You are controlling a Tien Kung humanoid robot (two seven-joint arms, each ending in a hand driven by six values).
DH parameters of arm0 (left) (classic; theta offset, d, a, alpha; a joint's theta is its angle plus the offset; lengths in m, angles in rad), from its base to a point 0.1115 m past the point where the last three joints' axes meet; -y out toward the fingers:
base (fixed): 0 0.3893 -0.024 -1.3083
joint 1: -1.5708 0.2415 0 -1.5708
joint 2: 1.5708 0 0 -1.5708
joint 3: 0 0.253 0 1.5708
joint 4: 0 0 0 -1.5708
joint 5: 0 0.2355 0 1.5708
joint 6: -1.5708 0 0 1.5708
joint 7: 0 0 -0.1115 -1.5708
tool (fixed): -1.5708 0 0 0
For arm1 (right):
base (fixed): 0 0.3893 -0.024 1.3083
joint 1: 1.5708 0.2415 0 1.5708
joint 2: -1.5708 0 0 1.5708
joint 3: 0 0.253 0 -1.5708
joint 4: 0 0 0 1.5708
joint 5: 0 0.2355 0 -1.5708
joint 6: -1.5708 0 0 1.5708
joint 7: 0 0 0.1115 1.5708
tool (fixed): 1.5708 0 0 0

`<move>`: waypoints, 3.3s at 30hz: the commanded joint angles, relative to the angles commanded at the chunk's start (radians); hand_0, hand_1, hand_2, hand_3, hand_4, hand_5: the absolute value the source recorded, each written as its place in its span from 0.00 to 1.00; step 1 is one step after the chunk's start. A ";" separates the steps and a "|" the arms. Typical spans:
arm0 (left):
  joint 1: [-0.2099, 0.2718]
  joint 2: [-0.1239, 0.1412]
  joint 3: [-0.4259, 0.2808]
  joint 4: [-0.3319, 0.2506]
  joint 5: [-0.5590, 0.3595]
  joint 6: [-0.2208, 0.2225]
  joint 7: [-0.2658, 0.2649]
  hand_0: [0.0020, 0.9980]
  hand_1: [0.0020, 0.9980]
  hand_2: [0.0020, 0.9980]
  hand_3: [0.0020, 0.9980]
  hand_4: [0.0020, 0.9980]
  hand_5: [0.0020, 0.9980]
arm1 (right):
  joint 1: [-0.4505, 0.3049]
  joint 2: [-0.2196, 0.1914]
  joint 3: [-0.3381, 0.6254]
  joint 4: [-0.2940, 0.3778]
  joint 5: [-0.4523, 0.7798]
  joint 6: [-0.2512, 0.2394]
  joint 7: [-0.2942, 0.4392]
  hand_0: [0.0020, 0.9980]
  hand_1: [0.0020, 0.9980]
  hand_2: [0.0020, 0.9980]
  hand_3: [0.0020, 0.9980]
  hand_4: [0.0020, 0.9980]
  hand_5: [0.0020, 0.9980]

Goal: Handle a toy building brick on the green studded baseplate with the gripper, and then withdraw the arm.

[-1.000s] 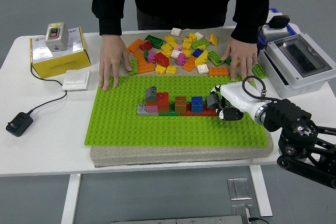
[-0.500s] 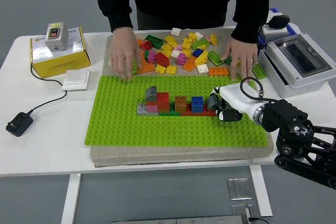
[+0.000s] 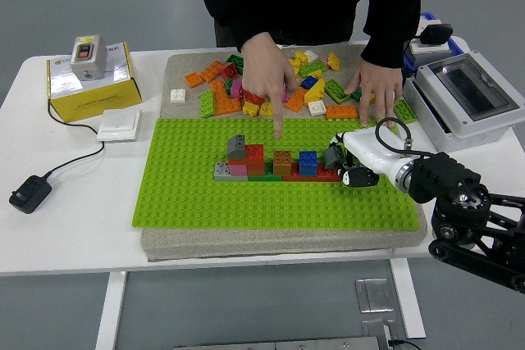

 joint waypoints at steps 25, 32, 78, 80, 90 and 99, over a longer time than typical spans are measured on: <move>0.000 0.002 0.000 0.000 0.000 -0.001 0.001 0.71 0.67 0.64 0.66 0.27 0.63 | 0.023 0.018 0.042 0.047 -0.028 0.004 -0.017 0.08 0.13 0.44 0.58 0.46 0.33; 0.000 0.004 -0.004 0.000 0.004 -0.001 0.002 0.71 0.67 0.63 0.66 0.27 0.63 | 0.045 0.054 0.034 0.050 -0.028 0.002 -0.019 0.08 0.13 0.44 0.58 0.46 0.33; -0.007 0.010 -0.011 0.000 0.014 0.001 -0.005 0.71 0.67 0.63 0.66 0.28 0.63 | 0.088 0.172 -0.015 -0.027 -0.011 0.014 -0.052 0.07 0.13 0.45 0.58 0.47 0.35; -0.006 0.010 -0.010 0.000 0.014 0.001 -0.006 0.71 0.67 0.63 0.66 0.28 0.63 | 0.087 0.173 -0.014 -0.029 -0.010 0.016 -0.053 0.07 0.13 0.45 0.58 0.48 0.36; -0.006 0.011 -0.008 0.000 0.012 0.001 -0.010 0.71 0.67 0.63 0.66 0.28 0.63 | 0.088 0.176 -0.013 -0.030 0.000 0.018 -0.055 0.07 0.13 0.44 0.58 0.51 0.40; -0.005 0.010 -0.006 0.000 0.009 0.002 -0.013 0.71 0.67 0.63 0.66 0.29 0.63 | 0.088 0.179 -0.009 -0.027 0.007 0.011 -0.057 0.07 0.13 0.41 0.55 0.59 0.56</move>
